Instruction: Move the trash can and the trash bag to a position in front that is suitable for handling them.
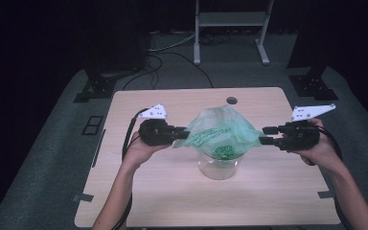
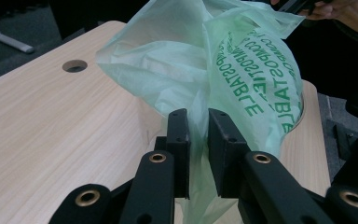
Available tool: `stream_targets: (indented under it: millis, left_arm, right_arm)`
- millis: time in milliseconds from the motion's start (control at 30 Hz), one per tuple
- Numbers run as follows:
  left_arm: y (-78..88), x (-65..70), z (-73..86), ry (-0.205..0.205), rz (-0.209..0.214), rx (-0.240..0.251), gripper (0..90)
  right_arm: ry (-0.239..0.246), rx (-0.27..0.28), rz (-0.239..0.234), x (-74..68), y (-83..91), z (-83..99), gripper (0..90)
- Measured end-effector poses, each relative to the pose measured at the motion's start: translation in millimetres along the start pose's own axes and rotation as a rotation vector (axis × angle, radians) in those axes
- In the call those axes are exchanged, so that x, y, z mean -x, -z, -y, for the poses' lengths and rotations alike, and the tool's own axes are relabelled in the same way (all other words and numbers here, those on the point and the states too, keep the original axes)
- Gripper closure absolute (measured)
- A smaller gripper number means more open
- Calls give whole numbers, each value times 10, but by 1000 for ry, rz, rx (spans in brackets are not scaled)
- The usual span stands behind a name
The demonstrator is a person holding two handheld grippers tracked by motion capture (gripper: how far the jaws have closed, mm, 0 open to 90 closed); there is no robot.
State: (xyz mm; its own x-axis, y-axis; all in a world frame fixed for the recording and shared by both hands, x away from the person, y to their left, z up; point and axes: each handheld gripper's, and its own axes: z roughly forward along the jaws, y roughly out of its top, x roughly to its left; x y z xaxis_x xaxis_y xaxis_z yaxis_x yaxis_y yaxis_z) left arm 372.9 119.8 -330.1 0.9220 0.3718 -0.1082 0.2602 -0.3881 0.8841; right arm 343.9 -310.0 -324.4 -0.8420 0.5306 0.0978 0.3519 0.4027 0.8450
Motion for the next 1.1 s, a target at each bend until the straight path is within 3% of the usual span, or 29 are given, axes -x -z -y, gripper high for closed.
stream_targets:
  millis: [167, 367, 500, 533, 633, 667, 1100]
  left_arm:
    - [4, 1, -24, -5, -5, 2, 790]
    - [12, 4, -40, -5, -10, 3, 790]
    - [14, 7, -41, -8, -9, 4, 803]
    - [10, 8, -38, -8, -9, 4, 809]
    - [-5, 4, -18, -2, -8, 0, 837]
    - [-11, -2, -7, 2, -9, -1, 844]
    - [-208, -173, 216, 102, -55, -18, 895]
  right_arm:
    - [57, 31, -1, -84, 17, -120, 480]
    - [139, 20, -40, -219, -62, -178, 471]
    - [165, -9, 4, -239, -131, -187, 532]
    - [159, -24, 25, -235, -143, -190, 576]
    - [133, -63, 70, -192, -182, -182, 844]
    - [128, -74, 90, -176, -188, -174, 883]
    - [6, -103, 92, 72, -197, 170, 900]
